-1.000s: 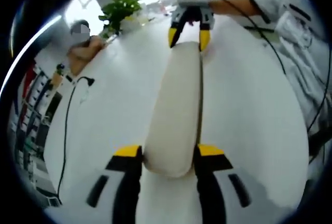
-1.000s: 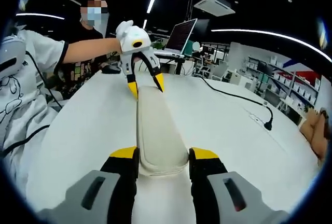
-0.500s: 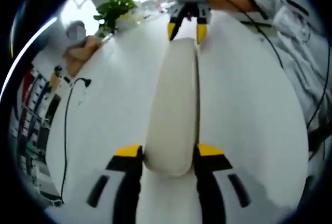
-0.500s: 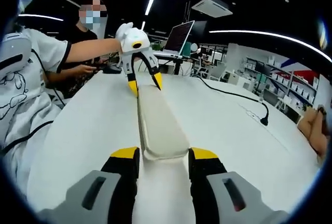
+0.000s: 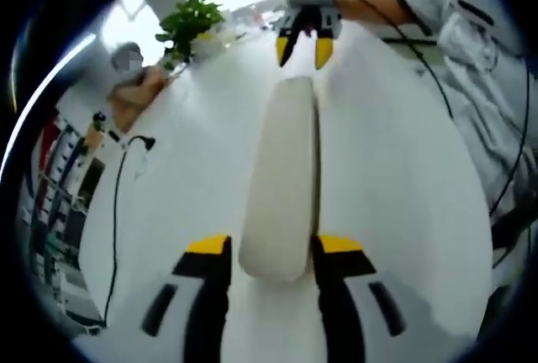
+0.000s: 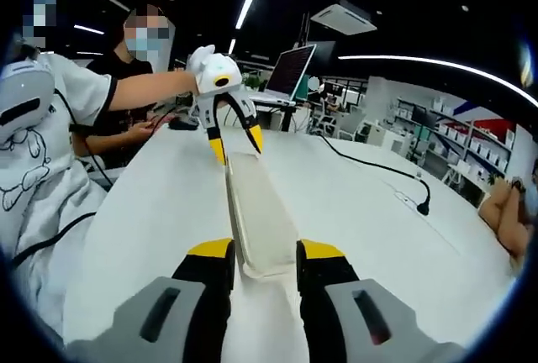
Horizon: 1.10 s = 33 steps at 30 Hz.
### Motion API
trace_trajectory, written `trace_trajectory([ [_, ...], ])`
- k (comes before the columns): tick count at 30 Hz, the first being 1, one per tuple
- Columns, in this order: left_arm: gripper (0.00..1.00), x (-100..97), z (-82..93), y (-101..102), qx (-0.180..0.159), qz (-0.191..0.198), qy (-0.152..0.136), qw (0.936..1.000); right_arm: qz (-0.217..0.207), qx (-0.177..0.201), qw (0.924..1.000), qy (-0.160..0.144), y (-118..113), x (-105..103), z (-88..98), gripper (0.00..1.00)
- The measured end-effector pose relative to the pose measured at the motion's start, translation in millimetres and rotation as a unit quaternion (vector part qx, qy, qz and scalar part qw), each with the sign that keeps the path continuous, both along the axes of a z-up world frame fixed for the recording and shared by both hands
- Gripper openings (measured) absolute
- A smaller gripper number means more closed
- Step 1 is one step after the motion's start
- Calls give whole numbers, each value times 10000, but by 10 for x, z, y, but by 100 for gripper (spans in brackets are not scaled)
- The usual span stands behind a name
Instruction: Arrange the utensils inside the cutlery case until each visible utensil rests in its matching compartment.
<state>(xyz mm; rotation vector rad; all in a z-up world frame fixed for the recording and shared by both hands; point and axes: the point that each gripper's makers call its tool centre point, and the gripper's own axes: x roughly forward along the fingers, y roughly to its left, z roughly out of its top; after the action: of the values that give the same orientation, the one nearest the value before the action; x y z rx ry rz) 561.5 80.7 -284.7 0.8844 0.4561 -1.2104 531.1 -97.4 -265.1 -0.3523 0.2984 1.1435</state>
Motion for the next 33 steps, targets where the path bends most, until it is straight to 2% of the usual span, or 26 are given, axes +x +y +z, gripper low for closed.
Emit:
trace_trajectory([
  [1, 40, 2, 45, -7, -106, 19, 11, 9999, -123, -51, 9998, 143, 9, 28, -8, 19],
  [2, 38, 14, 82, -6, -198, 56, 47, 9998, -363, -257, 9986, 277, -12, 99, -55, 12],
  [4, 30, 31, 111, 14, -283, 200, 233, 9991, -592, -402, 9962, 489, -19, 165, -104, 0],
  [5, 23, 46, 116, 24, -283, 220, 289, 9989, -710, -427, 9946, 627, -17, 200, -123, 0],
  [6, 20, 74, 115, 32, -266, 256, 309, 9988, -749, -404, 9937, 729, 4, 222, -133, 0],
  [7, 20, 108, 103, 41, -218, 316, 329, 9987, -873, -493, 9909, 892, -9, 246, -173, 0],
  [9, 20, 124, 74, 45, -115, 357, 422, 9984, -893, -629, 9889, 1004, 28, 271, -223, 0],
  [10, 19, 102, 61, 23, -93, 357, 445, 9983, -939, -794, 9850, 1211, 35, 245, -280, 0],
  [11, 17, 95, 52, 10, -65, 353, 473, 9982, -965, -968, 9823, 1280, 23, 234, -317, 0],
  [12, 16, 83, 44, -7, -34, 337, 491, 9982, -949, -899, 9843, 1188, 66, 243, -269, 0],
  [13, 15, 80, 39, -19, -9, 323, 506, 9982, -1001, -1111, 9805, 1273, 33, 229, -290, 0],
  [16, 14, 84, 19, -48, 86, 292, 580, 9978, -902, -1497, 9758, 1312, 31, 209, -303, 0],
  [18, 14, 75, -21, -57, 221, 308, 620, 9974, -827, -1822, 9696, 1407, 22, 184, -309, 0],
  [20, 13, 49, -84, -49, 431, 289, 693, 9962, -748, -2160, 9619, 1497, 5, 243, -303, 0],
  [22, 11, 20, -72, -62, 459, 257, 763, 9957, -691, -2387, 9560, 1557, 2, 239, -309, 0],
  [26, 9, -15, -91, -65, 592, 288, 979, 9930, -618, -2675, 9461, 1717, -21, 292, -309, 0],
  [28, 8, -40, -112, -58, 701, 443, 1241, 9888, -598, -2776, 9398, 1902, -42, 328, -309, 0],
  [31, 7, -17, -115, -82, 907, 380, 1309, 9865, -533, -3041, 9294, 2021, -58, 371, -310, 0],
  [33, 7, -10, -119, -90, 1049, 369, 1304, 9852, -473, -3187, 9253, 2001, -61, 367, -318, 0],
])
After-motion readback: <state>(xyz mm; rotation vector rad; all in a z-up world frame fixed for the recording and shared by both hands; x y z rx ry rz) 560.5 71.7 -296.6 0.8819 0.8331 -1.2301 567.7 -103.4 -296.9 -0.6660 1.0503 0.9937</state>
